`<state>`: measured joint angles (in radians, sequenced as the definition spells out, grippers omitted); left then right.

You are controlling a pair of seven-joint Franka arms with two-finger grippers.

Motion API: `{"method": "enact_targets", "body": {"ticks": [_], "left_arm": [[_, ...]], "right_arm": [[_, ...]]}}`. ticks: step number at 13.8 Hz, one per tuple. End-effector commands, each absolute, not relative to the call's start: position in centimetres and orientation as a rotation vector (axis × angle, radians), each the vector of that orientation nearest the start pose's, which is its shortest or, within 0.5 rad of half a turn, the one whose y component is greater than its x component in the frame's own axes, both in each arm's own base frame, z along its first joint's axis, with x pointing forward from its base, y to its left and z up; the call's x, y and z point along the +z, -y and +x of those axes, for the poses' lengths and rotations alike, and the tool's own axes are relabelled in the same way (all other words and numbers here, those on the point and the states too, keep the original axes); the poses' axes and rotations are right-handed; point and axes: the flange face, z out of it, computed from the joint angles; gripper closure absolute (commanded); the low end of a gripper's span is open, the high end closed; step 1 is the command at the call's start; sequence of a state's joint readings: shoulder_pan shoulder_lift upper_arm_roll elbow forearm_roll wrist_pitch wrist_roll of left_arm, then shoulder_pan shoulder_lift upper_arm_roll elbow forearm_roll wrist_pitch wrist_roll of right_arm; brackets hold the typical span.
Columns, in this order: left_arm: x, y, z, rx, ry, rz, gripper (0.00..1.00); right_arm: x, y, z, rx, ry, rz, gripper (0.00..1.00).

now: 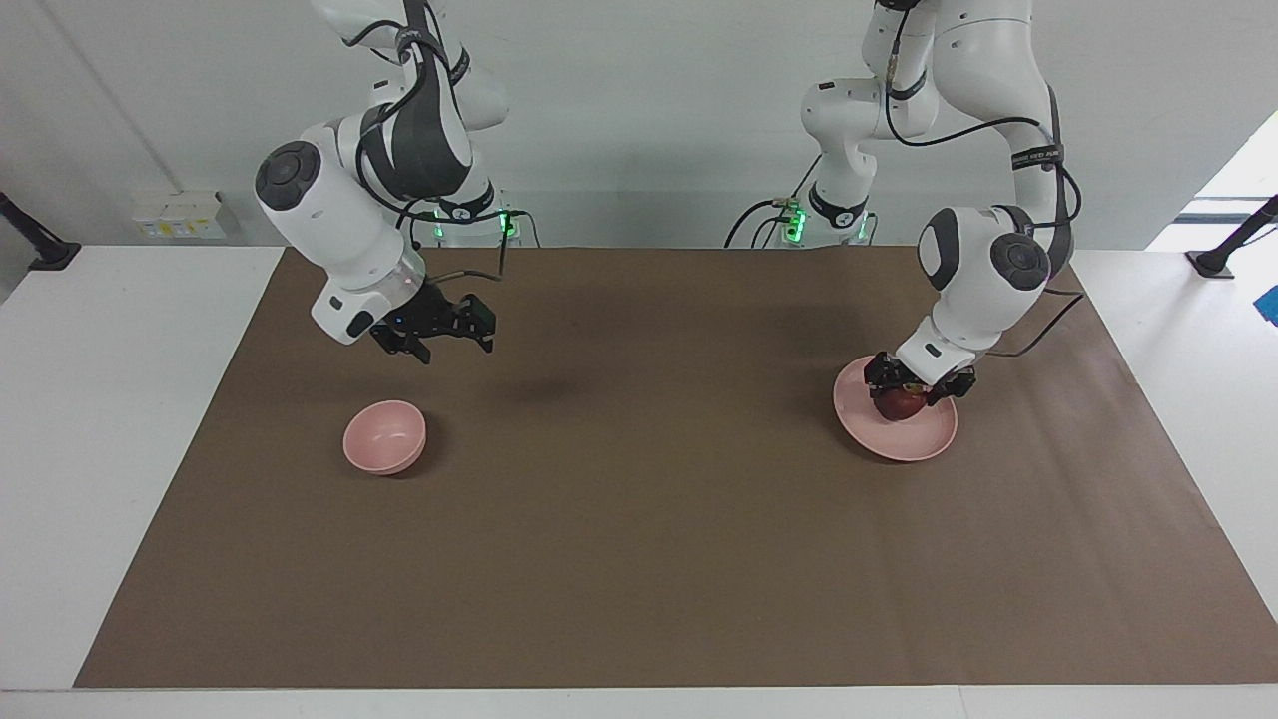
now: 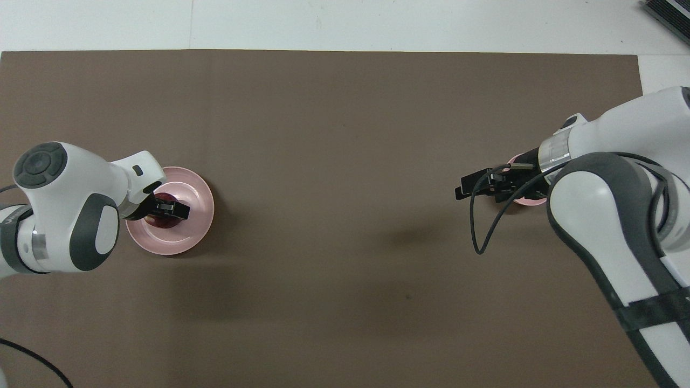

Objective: Move apple from plate to bowl
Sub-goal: 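Reach the left gripper down to the red apple on the plate, then lift the apple with the left gripper while the right gripper approaches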

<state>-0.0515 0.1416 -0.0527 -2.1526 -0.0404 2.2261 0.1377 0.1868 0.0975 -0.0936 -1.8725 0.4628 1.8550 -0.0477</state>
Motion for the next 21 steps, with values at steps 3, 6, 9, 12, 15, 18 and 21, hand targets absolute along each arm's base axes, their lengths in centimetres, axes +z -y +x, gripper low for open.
{"method": "enact_targets", "body": {"ticks": [3, 6, 9, 12, 15, 18, 21], "left_arm": [[35.2, 7.9, 55.1, 0.209, -0.266, -3.155, 1.0], [38.8, 9.1, 57.4, 0.269, -0.221, -3.152, 1.0], [41.4, 9.1, 58.2, 0.193, -0.215, -3.167, 1.0], [43.6, 9.7, 59.8, 0.176, 0.054, -3.366, 1.0], [43.9, 11.5, 59.7, 0.312, 0.232, -3.505, 1.0], [45.0, 18.5, 58.1, 0.405, 0.103, -3.544, 1.0], [46.0, 25.7, 56.5, 0.42, -0.036, -3.569, 1.0]], "right_arm": [[45.4, -9.5, 55.8, 0.171, -0.098, -2.535, 0.0], [46.0, -9.9, 56.0, 0.164, -0.165, -2.416, 0.0], [46.6, -10.5, 56.1, 0.172, -0.216, -2.316, 0.0], [47.5, -10.6, 56.2, 0.175, -0.253, -2.212, 0.0], [48.2, -10.9, 56.4, 0.172, -0.3, -2.118, 0.0], [48.9, -11.8, 56.2, 0.207, -0.371, -2.042, 0.0], [48.8, -12.6, 55.3, 0.256, -0.446, -1.987, 0.0]]}}
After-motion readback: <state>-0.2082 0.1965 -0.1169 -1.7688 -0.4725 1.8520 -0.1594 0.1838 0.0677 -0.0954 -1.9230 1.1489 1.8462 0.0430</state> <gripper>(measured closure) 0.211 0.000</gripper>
